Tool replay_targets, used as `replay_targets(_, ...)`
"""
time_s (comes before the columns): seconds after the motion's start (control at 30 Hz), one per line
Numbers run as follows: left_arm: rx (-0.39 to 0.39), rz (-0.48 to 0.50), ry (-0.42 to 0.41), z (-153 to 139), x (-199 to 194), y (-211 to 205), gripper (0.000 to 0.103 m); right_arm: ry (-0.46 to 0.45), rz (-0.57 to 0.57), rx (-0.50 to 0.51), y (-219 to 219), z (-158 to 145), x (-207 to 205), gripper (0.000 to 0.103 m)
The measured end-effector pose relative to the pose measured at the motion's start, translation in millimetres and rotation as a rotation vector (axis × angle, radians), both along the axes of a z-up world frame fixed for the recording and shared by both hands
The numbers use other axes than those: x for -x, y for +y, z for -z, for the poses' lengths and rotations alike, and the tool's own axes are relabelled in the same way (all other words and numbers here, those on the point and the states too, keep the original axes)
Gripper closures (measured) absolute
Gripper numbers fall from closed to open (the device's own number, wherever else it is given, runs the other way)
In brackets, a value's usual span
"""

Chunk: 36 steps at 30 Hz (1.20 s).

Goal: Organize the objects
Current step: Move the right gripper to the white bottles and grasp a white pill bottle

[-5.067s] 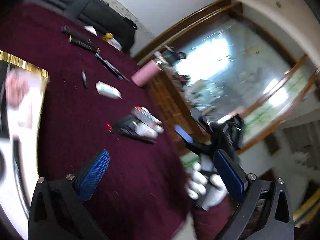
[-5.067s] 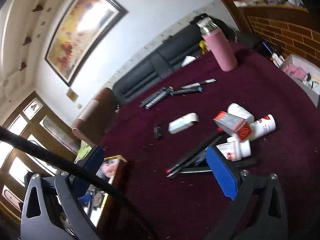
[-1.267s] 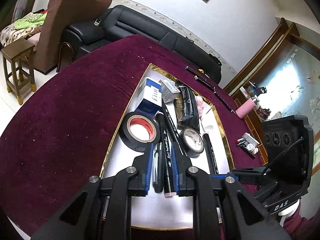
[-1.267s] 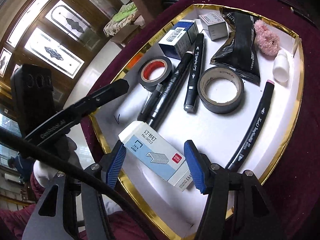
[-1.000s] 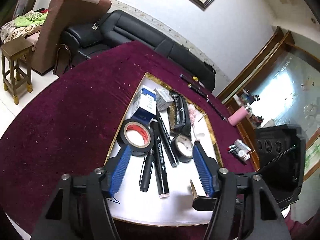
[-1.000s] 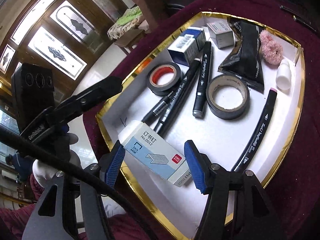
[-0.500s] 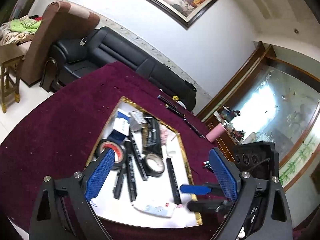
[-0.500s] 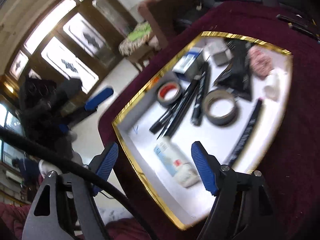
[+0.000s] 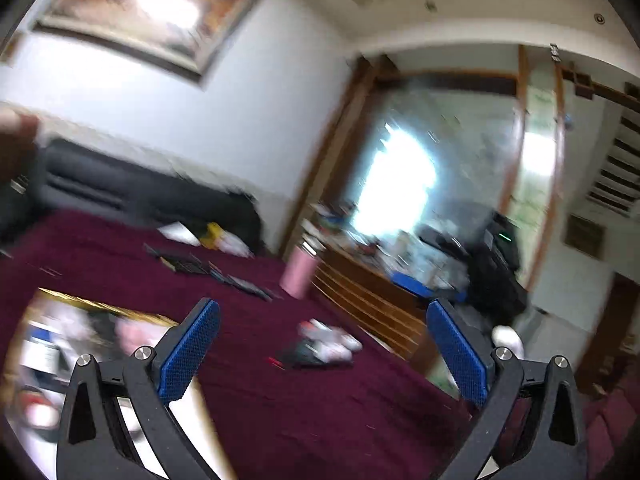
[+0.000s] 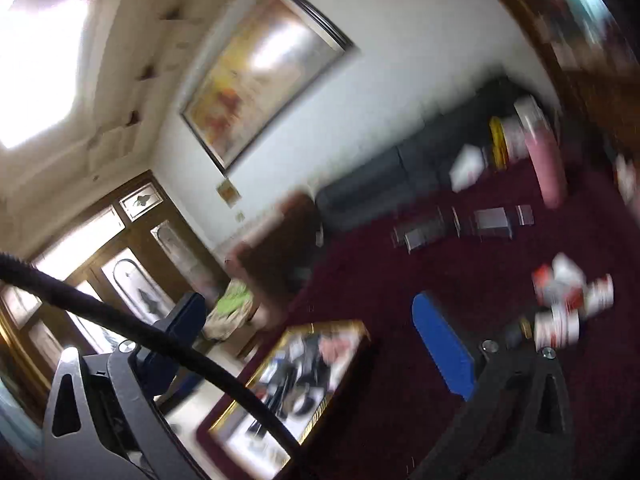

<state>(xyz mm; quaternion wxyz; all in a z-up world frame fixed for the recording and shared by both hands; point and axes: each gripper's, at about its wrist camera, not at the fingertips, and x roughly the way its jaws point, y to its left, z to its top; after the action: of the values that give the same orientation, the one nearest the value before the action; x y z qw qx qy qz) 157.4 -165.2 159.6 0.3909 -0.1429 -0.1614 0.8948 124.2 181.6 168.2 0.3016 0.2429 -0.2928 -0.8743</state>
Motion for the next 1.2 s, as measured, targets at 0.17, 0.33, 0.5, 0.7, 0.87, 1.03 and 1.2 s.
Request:
replay_targets(0.17, 0.121, 0.097, -0.184, 21.1, 44.4, 67.4, 0.002, -0.170, 0.209, -0.109, 61.0, 43.6, 41.6, 0.000)
replay_targets(0.33, 0.142, 0.101, -0.232, 29.6, 56.2, 84.0, 0.002, -0.371, 0.310, -0.200, 108.5, 99.2, 88.8, 0.001)
replay_targets(0.5, 0.124, 0.051, -0.298, 43.2, 63.4, 74.2, 0.002, -0.492, 0.228, -0.082, 122.0, 139.8, 115.1, 0.005)
replay_targets(0.7, 0.115, 0.002, -0.352, 60.2, 68.9, 60.9, 0.002, -0.504, 0.078, 0.001, 88.8, 164.8, 126.6, 0.005)
replay_targets(0.87, 0.105, -0.019, -0.369, 68.5, 71.2, 51.3, 0.002, -0.514, -0.238, -0.013, 30.3, 172.6, 107.9, 0.005)
replay_targets(1.03, 0.116, -0.018, -0.402, 78.2, 73.5, 56.5, 0.002, -0.454, -0.278, -0.109, 8.1, 153.7, 89.4, 0.005)
replay_targets(1.2, 0.143, 0.008, -0.421, 85.8, 72.3, 70.5, 0.002, -0.366, -0.097, -0.398, -0.5, 131.4, 82.0, 0.011)
